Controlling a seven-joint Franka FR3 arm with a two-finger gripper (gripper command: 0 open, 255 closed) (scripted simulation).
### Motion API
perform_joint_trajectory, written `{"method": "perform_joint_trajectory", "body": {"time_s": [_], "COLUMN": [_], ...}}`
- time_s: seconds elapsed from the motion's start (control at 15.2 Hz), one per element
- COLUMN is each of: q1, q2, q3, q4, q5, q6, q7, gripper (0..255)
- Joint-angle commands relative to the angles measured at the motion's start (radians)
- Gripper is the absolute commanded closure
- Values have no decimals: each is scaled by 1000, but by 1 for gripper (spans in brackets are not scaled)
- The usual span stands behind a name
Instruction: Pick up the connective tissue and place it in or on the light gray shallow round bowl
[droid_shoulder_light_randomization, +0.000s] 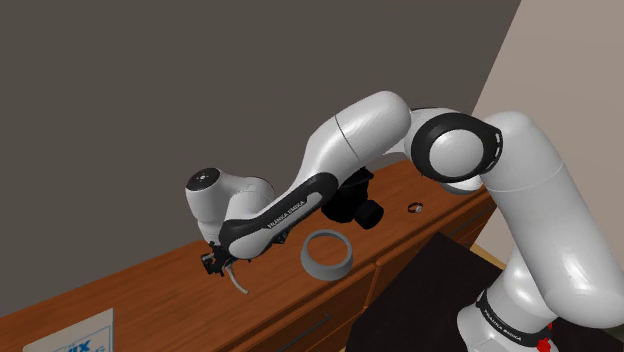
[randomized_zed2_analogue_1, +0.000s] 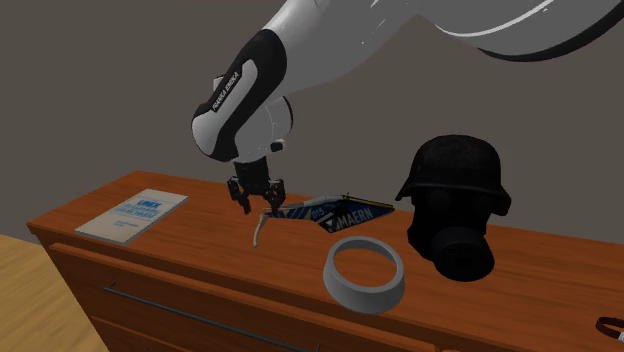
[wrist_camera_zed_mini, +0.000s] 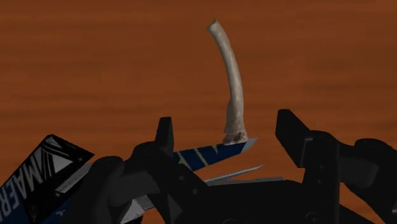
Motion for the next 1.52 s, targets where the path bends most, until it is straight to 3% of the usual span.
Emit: {"method": "perform_joint_trajectory", "body": {"time_s": [0.0, 0.53, 0.99, 1.06, 1.45], "q1": [-9, 9, 9, 9, 6], "q2": [23, 103, 103, 103, 102], "q3": [-6, -32, -32, -32, -31], "q4": [-27, 8, 8, 8, 9], "q5": [1, -23, -23, -23, -22], "q6": [130, 177, 177, 177, 175], "q7": [56, 66, 66, 66, 62], "gripper": [0, 0, 0, 255, 255]}}
